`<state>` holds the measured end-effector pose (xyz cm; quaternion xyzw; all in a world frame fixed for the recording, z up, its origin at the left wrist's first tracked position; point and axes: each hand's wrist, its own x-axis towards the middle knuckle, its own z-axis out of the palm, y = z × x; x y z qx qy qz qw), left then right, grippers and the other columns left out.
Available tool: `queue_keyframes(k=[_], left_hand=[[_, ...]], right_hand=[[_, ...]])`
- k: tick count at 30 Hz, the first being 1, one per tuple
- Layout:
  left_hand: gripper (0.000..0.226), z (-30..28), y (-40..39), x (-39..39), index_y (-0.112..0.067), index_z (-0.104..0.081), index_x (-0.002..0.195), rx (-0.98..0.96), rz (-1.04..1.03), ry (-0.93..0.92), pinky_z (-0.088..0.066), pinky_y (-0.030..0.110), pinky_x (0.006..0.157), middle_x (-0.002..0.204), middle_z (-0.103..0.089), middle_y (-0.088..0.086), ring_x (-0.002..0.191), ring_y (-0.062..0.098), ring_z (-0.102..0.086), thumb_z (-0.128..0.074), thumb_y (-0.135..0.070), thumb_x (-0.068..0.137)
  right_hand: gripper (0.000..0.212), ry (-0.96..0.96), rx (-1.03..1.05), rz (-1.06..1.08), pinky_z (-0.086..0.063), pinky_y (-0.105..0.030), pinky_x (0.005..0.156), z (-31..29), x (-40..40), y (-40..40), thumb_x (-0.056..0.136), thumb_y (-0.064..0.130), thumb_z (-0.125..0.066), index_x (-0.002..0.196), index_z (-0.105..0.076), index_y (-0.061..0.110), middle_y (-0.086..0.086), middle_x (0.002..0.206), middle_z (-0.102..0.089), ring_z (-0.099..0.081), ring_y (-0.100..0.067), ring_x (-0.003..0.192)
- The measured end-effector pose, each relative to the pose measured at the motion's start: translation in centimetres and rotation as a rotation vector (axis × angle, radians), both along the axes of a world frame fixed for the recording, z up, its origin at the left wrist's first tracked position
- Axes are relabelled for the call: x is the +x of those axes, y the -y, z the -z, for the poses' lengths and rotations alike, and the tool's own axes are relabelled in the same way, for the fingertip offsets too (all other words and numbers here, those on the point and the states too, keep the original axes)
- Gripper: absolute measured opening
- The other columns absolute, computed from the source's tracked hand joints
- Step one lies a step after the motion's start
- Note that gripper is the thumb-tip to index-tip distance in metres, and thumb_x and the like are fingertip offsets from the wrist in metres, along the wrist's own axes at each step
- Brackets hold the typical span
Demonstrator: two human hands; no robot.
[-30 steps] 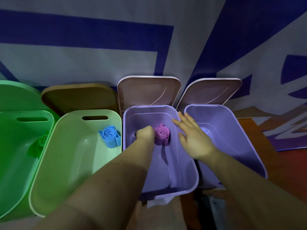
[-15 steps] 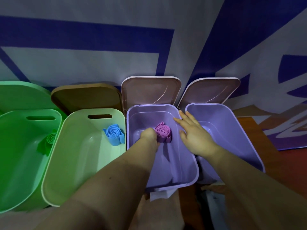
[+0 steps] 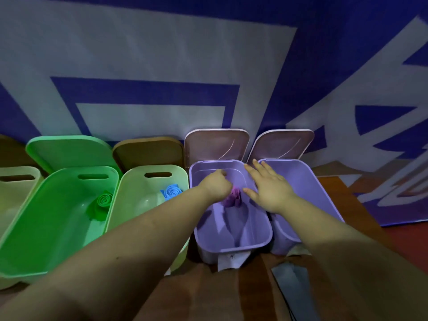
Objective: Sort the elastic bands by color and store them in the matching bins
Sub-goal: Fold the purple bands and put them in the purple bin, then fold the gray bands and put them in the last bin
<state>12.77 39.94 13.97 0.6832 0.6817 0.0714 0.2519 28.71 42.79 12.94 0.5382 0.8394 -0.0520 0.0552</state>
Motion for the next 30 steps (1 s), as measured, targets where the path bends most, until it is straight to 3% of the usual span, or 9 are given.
queue_keyframes(k=[3, 10, 15, 17, 19, 21, 23, 26, 30], left_hand=[[0.053, -1.4, 2.5, -0.7, -0.011, -0.032, 0.144, 0.074, 0.070, -0.042, -0.028, 0.033, 0.109, 0.150, -0.034, 0.011, 0.136, 0.027, -0.034, -0.045, -0.027, 0.096], [0.063, -3.0, 10.1, -0.1, -0.016, -0.017, 0.150, 0.283, 0.333, -0.417, -0.009, 0.041, 0.117, 0.158, -0.011, 0.013, 0.144, 0.029, -0.014, -0.036, -0.046, 0.097], [0.065, -1.8, 14.8, 2.6, -0.015, -0.018, 0.150, 0.353, 0.445, -0.503, -0.004, 0.040, 0.116, 0.158, -0.013, 0.012, 0.144, 0.028, -0.013, -0.035, -0.049, 0.097], [0.060, -0.6, 16.4, 4.0, -0.012, -0.035, 0.143, 0.368, 0.523, -0.430, -0.018, 0.041, 0.114, 0.150, -0.032, 0.016, 0.137, 0.031, -0.030, -0.039, -0.047, 0.095], [0.053, 0.5, 17.8, 5.5, -0.009, -0.064, 0.114, 0.380, 0.624, -0.365, -0.045, 0.038, 0.094, 0.116, -0.062, 0.015, 0.106, 0.033, -0.060, -0.039, -0.045, 0.086], [0.047, 2.4, 18.7, 6.8, -0.009, -0.067, 0.105, 0.380, 0.669, -0.312, -0.048, 0.035, 0.086, 0.106, -0.065, 0.012, 0.096, 0.031, -0.062, -0.040, -0.043, 0.085], [0.046, 4.9, 19.4, 8.4, -0.009, -0.053, 0.126, 0.315, 0.637, -0.324, -0.034, 0.036, 0.100, 0.130, -0.051, 0.013, 0.117, 0.032, -0.047, -0.043, -0.041, 0.094], [0.051, 8.3, 19.6, 11.1, -0.012, -0.037, 0.140, 0.176, 0.541, -0.266, -0.025, 0.036, 0.108, 0.144, -0.036, 0.011, 0.130, 0.029, -0.035, -0.040, -0.040, 0.097], [0.051, 12.5, 17.2, 14.4, -0.014, -0.024, 0.147, 0.064, 0.422, -0.149, -0.016, 0.035, 0.113, 0.156, -0.019, 0.009, 0.140, 0.026, -0.021, -0.034, -0.029, 0.100]], right_hand=[[0.071, -0.010, 0.029, -0.024, -0.019, -0.036, 0.114, -1.6, 0.3, 2.6, 0.097, 0.049, -0.039, 0.152, 0.000, 0.027, 0.000, 0.161, 0.003, 0.003, -0.018, 0.148], [0.072, -0.057, 0.078, -0.083, -0.013, -0.032, 0.117, -3.1, 3.1, 10.5, 0.096, 0.050, -0.041, 0.151, -0.001, 0.028, 0.001, 0.161, 0.000, 0.000, -0.016, 0.148], [0.068, -0.134, 0.106, -0.105, -0.025, -0.034, 0.114, -2.0, 6.5, 15.4, 0.093, 0.048, -0.049, 0.150, -0.020, 0.025, 0.000, 0.156, -0.025, -0.020, -0.018, 0.144], [0.062, -0.183, 0.138, -0.105, -0.034, -0.036, 0.109, -1.2, 8.3, 17.1, 0.091, 0.043, -0.055, 0.145, -0.035, 0.020, -0.004, 0.146, -0.042, -0.036, -0.023, 0.137], [0.052, -0.226, 0.184, -0.106, -0.046, -0.038, 0.096, 0.1, 10.2, 18.6, 0.087, 0.039, -0.056, 0.134, -0.051, 0.016, -0.005, 0.128, -0.058, -0.052, -0.027, 0.121], [0.046, -0.224, 0.196, -0.076, -0.050, -0.036, 0.085, 1.7, 11.9, 19.8, 0.084, 0.040, -0.052, 0.123, -0.059, 0.017, -0.004, 0.115, -0.064, -0.059, -0.027, 0.109], [0.045, -0.202, 0.159, -0.029, -0.048, -0.035, 0.087, 3.5, 13.1, 20.5, 0.087, 0.042, -0.048, 0.124, -0.057, 0.018, -0.002, 0.116, -0.062, -0.057, -0.025, 0.111], [0.048, -0.147, 0.038, 0.105, -0.038, -0.032, 0.099, 7.4, 14.1, 20.7, 0.095, 0.041, -0.044, 0.139, -0.041, 0.020, 0.000, 0.134, -0.050, -0.044, -0.021, 0.126], [0.065, -0.092, -0.079, 0.432, -0.014, -0.031, 0.116, 13.3, 14.4, 20.1, 0.098, 0.048, -0.032, 0.152, -0.008, 0.018, -0.003, 0.160, -0.009, -0.010, -0.019, 0.146]])
